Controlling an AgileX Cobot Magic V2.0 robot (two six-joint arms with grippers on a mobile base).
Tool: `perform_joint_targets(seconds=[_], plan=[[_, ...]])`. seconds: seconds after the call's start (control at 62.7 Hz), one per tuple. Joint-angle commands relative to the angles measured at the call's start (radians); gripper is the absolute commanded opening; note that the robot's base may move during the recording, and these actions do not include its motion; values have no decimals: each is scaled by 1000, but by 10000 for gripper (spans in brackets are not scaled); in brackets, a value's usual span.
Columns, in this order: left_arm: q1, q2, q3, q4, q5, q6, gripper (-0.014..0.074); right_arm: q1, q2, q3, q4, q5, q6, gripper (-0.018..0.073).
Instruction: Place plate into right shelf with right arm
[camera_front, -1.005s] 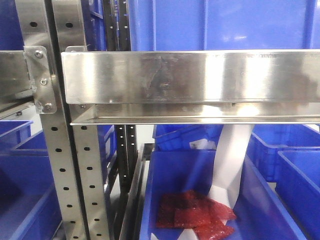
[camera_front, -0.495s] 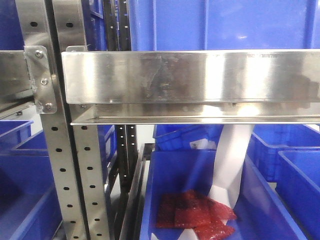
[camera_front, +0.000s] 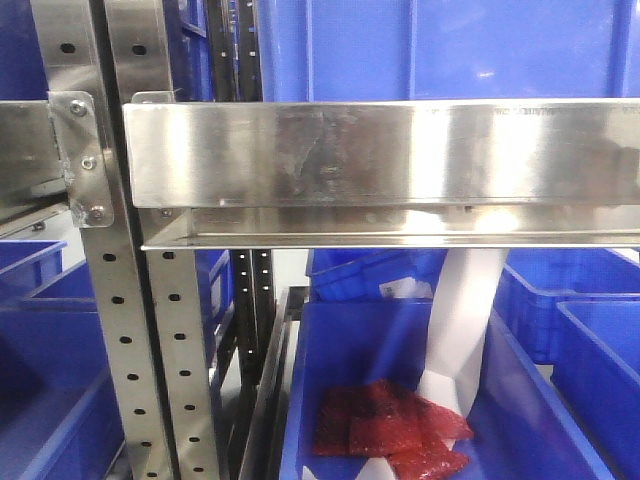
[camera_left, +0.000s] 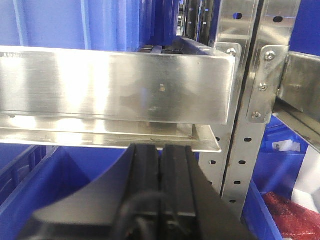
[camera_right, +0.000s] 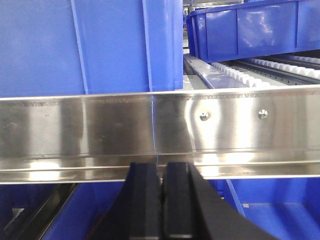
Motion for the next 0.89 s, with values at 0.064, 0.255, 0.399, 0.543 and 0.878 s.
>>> perform_joint_targets(seconds=[0.064,0.255,0.399,0.543,0.878], plan=[[-2,-10,10,-8,-90,-7,-128,-7,-18,-15,-8,-90,-5,66],[-2,-10,10,-8,-90,-7,-128,-7,-18,-15,-8,-90,-5,66],[-2,-10,10,-8,-90,-7,-128,-7,-18,-15,-8,-90,-5,66],[-2,-10,10,-8,-90,-7,-128,-7,-18,-15,-8,-90,-5,66],[-2,-10,10,-8,-90,-7,-128,-7,-18,-15,-8,-90,-5,66]])
